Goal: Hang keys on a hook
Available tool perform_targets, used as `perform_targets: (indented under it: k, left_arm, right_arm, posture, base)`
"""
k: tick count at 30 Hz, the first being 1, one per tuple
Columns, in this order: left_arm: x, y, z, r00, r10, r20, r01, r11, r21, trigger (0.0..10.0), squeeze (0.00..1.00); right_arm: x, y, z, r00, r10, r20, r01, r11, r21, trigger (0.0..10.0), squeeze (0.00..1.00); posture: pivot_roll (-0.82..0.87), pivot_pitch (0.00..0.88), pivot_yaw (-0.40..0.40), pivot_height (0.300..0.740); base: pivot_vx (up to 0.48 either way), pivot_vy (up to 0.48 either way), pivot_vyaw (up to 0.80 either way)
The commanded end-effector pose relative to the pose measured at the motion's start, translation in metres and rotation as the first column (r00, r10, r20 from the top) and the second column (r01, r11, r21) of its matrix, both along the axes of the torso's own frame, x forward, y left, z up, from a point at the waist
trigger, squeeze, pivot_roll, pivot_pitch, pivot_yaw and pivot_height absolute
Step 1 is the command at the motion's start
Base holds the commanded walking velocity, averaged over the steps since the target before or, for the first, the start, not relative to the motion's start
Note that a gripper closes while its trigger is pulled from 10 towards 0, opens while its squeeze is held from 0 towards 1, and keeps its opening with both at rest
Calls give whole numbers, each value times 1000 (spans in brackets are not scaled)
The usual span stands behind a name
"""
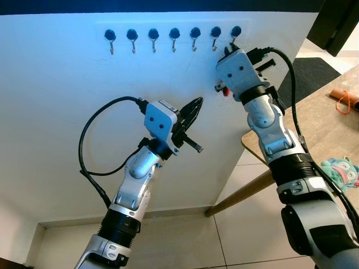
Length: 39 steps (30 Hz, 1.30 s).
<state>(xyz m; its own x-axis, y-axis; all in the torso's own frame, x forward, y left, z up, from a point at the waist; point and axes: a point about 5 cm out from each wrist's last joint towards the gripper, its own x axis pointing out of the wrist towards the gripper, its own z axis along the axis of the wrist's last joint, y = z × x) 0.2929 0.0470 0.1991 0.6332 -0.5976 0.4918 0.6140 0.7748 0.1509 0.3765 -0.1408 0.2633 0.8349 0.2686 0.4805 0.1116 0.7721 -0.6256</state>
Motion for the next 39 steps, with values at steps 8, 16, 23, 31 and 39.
perform_targets:
  k: [8, 16, 23, 31, 39]
  left_arm:
    - [0, 0, -1, 1000, 3, -9, -2, 1000, 22, 10000, 0]
    - [-3, 8, -36, 998, 37, -41, -29, 985, 169, 10000, 0]
    - [-8, 20, -72, 986, 98, -134, -63, 967, 246, 10000, 0]
    - [-8, 66, -167, 788, 467, -402, -184, 801, 570, 10000, 0]
    - [-27, 102, -215, 553, 643, -530, -193, 718, 669, 10000, 0]
  right_arm:
    - [0, 1, 2, 1000, -6, 15, 6, 1000, -14, 10000, 0]
    - [-24, 7, -11, 991, 110, 80, -119, 985, 121, 10000, 0]
    - [-44, 8, -36, 989, 135, 55, -142, 979, 146, 10000, 0]
    - [-71, -16, -149, 941, 44, -334, 68, 946, 316, 10000, 0]
    - [-112, -48, -253, 664, 17, -747, 424, 815, 395, 10000, 0]
  posture:
    - [54, 50, -36, 740]
    - [61, 46, -42, 740]
    - [59, 42, -38, 740]
    - [59, 31, -34, 740]
    - [49, 24, -23, 740]
  base:
    - [0, 0, 0]
    - [0, 0, 0]
    - [0, 0, 0]
    - [0, 0, 0]
    - [0, 0, 0]
